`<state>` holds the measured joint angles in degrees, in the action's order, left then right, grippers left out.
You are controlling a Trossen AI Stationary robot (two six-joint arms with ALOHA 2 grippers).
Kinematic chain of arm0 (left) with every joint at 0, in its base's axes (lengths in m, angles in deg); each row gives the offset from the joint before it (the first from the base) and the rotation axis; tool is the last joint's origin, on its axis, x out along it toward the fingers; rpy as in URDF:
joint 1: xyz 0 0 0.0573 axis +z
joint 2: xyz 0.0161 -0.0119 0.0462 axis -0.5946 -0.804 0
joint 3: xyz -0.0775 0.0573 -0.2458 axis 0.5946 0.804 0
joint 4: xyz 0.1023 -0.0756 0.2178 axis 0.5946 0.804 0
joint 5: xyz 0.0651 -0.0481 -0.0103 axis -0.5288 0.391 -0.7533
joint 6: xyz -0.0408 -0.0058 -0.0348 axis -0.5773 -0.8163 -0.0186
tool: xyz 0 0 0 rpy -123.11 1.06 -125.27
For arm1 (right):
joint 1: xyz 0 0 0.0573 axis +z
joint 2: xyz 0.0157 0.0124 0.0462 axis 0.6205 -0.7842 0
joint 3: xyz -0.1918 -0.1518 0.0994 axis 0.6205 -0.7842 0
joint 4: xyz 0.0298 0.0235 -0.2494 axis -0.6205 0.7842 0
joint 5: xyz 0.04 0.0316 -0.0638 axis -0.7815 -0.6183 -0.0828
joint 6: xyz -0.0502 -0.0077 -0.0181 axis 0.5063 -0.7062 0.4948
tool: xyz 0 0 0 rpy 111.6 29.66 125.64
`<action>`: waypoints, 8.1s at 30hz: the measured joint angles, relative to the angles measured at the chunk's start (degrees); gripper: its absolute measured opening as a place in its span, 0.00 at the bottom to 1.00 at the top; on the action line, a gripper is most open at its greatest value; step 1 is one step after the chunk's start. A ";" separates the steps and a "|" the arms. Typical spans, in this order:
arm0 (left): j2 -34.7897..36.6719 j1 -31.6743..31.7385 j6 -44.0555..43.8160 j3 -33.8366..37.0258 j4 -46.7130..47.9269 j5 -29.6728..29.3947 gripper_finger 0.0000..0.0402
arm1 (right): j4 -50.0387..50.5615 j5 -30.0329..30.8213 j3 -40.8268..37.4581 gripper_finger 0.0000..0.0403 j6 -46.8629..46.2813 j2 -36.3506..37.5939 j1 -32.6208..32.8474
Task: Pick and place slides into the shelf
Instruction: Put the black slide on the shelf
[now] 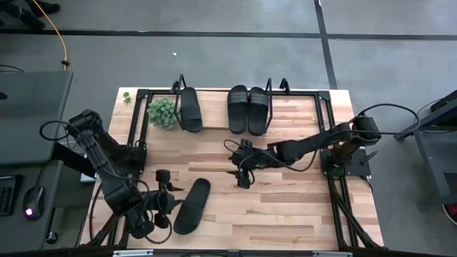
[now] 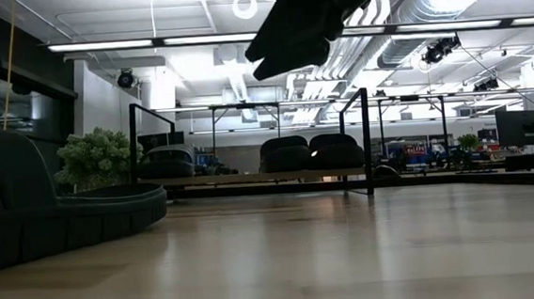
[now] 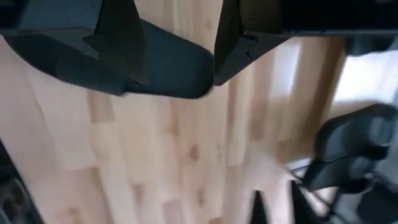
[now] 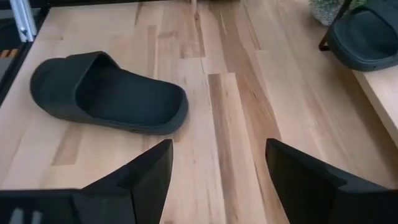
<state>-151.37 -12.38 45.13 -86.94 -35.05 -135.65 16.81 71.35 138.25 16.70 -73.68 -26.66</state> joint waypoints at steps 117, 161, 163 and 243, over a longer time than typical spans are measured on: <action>-30.15 -4.79 3.75 -27.94 -1.45 2.02 0.40 | 3.20 0.32 -0.61 0.62 -1.61 -0.07 0.70; -35.55 -4.79 -6.87 -27.58 8.95 13.42 0.40 | 3.16 0.48 -0.61 0.62 -2.65 -1.42 0.74; -35.55 -4.79 -6.88 -27.58 9.02 13.40 0.40 | 3.16 0.48 -0.61 0.62 -2.65 -1.42 0.74; -35.45 -1.42 -10.12 -15.76 7.83 6.53 0.40 | 3.79 0.48 -0.61 0.62 -2.60 -1.40 0.76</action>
<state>-186.81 -13.80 35.01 -102.70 -27.22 -129.11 20.60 71.82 137.64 14.09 -75.08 -25.90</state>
